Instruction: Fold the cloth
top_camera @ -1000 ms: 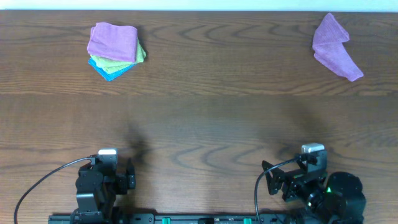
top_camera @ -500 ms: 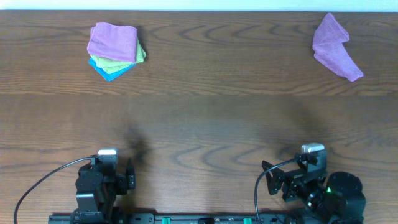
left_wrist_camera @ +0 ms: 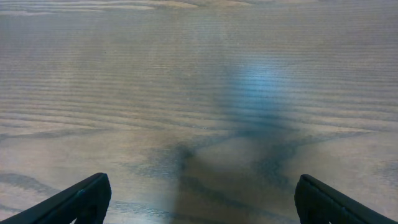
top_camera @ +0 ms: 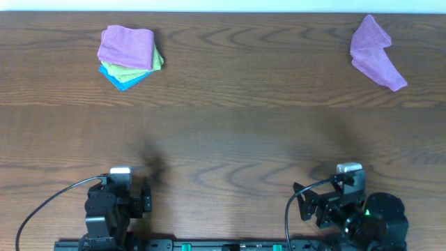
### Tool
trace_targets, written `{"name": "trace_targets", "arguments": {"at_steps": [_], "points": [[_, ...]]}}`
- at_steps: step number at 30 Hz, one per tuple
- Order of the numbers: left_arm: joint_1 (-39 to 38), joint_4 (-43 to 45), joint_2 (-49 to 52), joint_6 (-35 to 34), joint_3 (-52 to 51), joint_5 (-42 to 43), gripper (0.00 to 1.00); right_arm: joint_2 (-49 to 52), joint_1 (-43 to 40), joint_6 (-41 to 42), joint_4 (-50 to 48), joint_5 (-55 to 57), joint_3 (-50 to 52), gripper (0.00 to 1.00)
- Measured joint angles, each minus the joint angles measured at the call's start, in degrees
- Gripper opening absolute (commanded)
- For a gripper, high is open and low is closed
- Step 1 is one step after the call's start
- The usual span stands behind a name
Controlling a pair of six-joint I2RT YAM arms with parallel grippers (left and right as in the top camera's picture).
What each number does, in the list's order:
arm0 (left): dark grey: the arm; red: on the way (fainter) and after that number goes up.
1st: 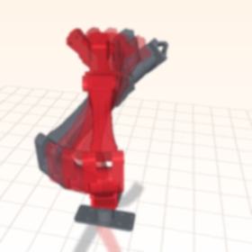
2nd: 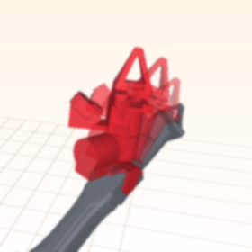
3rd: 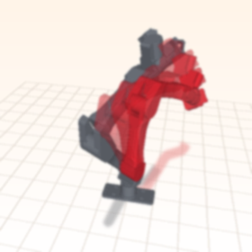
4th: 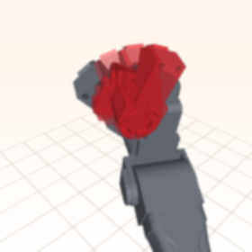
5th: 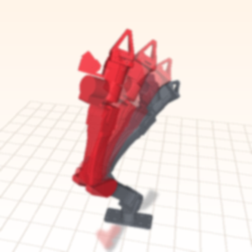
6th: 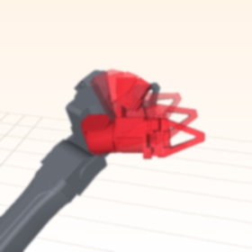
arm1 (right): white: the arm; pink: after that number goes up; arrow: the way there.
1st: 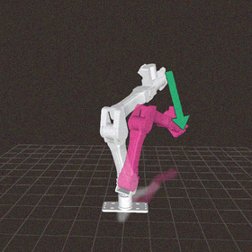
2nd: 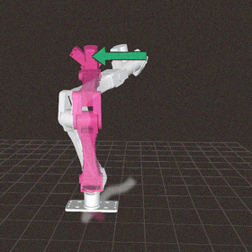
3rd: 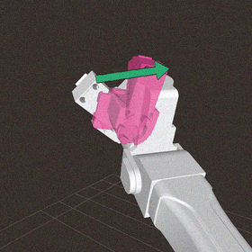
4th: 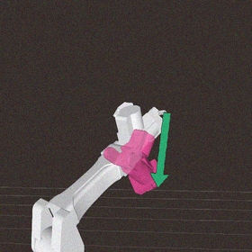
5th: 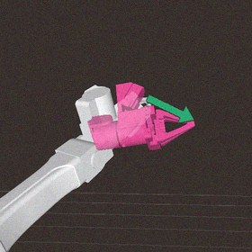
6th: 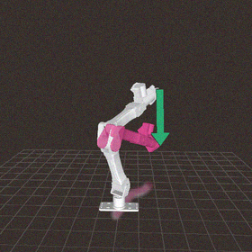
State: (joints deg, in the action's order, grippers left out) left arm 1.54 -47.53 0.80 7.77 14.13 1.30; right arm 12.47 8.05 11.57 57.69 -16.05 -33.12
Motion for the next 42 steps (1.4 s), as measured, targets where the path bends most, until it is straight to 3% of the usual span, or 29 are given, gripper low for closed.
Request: {"name": "trace_targets", "arguments": {"at_steps": [11, 22, 29, 42], "points": [[0.0, 0.0, 0.0, 0.0, 0.0, 0.0, 0.95, -0.2, -2.9, -1.0, -6.6, 4.4, 0.8, 0.99], [0.0, 0.0, 0.0, 0.0, 0.0, 0.0, 0.95, -5.1, -6.3, -10.6, -13.6, 7.8, 13.1, 0.99], [0.0, 0.0, 0.0, 0.0, 0.0, 0.0, 0.95, -10.4, -10.6, -13.0, -13.8, 8.2, 18.1, 0.99], [0.0, 0.0, -0.1, 0.0, 0.0, 0.0, 0.95, -11.5, -10.9, -13.6, -13.9, 8.2, 22.7, 0.99]]}}
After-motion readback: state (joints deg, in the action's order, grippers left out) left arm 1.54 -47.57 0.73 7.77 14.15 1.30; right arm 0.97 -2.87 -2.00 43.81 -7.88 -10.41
